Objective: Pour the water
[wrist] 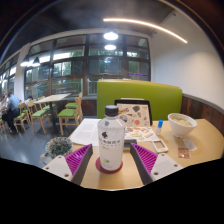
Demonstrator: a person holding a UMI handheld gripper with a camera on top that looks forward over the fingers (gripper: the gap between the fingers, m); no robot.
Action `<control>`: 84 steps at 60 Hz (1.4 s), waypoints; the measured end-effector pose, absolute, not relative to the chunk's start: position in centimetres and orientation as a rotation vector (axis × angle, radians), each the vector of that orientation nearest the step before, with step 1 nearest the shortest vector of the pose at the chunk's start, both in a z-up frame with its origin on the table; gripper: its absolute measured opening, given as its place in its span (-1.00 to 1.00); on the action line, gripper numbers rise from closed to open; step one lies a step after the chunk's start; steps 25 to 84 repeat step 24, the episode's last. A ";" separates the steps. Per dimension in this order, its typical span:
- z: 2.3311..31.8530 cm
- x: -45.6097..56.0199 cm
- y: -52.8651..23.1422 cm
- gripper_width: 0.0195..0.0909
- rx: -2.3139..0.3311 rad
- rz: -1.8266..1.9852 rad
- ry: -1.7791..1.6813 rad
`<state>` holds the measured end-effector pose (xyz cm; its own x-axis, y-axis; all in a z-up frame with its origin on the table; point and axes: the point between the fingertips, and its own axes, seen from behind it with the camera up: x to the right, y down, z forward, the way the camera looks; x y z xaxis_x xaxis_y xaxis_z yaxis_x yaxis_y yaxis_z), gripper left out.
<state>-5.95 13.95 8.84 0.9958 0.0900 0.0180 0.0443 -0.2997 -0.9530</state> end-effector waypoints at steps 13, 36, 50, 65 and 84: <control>11.8 -4.8 2.8 0.80 -1.859 0.079 -0.126; 12.1 -3.5 -7.8 0.80 -1.860 0.067 -0.198; 12.1 -3.5 -7.8 0.80 -1.860 0.067 -0.198; 12.1 -3.5 -7.8 0.80 -1.860 0.067 -0.198; 12.1 -3.5 -7.8 0.80 -1.860 0.067 -0.198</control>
